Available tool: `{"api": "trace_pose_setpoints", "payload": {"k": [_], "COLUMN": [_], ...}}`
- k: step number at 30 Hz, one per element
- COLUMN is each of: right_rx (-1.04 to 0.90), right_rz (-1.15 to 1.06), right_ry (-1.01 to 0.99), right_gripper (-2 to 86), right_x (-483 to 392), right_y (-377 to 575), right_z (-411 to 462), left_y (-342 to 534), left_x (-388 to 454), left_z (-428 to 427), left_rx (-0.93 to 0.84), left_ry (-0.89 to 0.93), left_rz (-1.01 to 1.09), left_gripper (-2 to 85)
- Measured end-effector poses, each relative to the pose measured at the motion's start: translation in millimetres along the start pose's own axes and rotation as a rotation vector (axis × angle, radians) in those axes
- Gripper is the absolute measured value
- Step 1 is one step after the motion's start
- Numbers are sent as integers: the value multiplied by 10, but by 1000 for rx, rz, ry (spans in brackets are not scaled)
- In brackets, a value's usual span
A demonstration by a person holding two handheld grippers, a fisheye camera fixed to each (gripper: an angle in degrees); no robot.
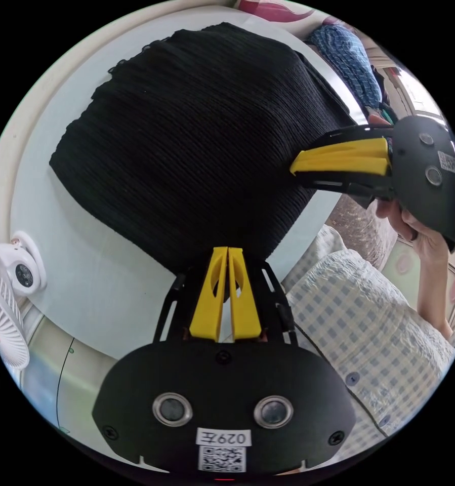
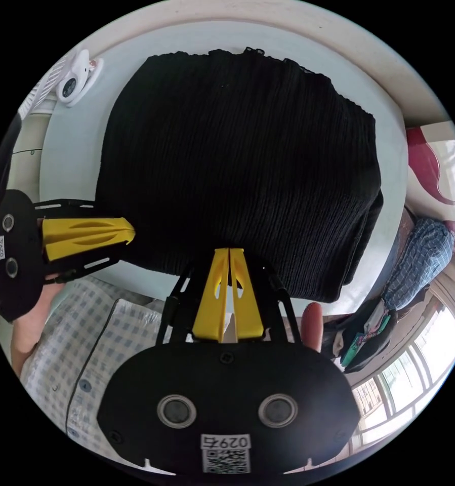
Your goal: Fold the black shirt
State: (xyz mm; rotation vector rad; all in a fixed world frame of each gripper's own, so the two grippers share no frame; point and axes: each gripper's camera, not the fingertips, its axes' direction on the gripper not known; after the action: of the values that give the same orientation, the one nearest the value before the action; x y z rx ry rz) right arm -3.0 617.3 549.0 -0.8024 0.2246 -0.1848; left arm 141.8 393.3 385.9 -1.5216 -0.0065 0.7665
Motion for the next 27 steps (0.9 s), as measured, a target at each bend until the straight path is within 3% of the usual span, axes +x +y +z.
{"api": "trace_pose_setpoints", "payload": {"k": [27], "right_rx": [54], "right_rz": [2], "right_ry": [65], "right_gripper": [-6], "right_x": [-421], "right_y": [-66], "right_z": [-137], "left_y": [490], "left_x": [-275], "left_z": [88], "left_rx": [7], "left_ry": [26], "left_rz": [4], "left_gripper": [-10]}}
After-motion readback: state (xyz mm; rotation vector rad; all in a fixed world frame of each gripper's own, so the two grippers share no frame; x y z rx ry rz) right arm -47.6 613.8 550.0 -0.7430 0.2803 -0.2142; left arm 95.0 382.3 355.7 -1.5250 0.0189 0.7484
